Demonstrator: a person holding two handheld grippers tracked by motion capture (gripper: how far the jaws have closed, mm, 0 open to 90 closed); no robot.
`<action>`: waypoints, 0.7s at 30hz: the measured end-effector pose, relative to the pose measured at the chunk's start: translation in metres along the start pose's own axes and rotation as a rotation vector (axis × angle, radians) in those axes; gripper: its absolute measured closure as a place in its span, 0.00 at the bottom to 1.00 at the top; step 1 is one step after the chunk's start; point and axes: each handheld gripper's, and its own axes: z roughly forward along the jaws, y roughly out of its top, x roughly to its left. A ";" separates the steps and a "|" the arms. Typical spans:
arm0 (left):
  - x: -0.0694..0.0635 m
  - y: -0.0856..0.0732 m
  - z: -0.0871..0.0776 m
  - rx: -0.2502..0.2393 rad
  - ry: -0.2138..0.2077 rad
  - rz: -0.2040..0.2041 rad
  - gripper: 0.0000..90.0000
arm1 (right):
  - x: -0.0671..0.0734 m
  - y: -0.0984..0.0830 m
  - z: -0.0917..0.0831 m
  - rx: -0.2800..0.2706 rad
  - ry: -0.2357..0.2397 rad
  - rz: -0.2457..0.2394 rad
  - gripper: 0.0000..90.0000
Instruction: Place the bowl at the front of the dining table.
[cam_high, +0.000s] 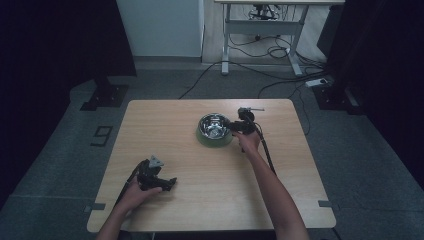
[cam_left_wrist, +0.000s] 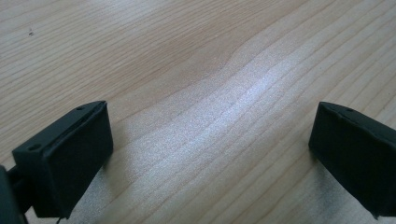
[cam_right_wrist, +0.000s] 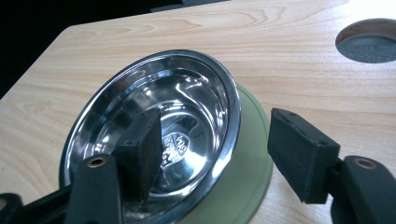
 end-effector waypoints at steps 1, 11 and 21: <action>0.000 0.000 0.000 0.000 0.000 0.000 0.00 | 0.001 0.000 -0.002 -0.001 0.001 -0.003 0.38; -0.001 0.000 0.000 0.000 0.002 -0.001 0.00 | 0.007 -0.010 -0.024 -0.008 0.006 -0.042 0.37; -0.002 -0.002 -0.001 0.000 -0.001 0.001 0.00 | 0.011 -0.024 -0.043 0.030 0.021 -0.097 0.36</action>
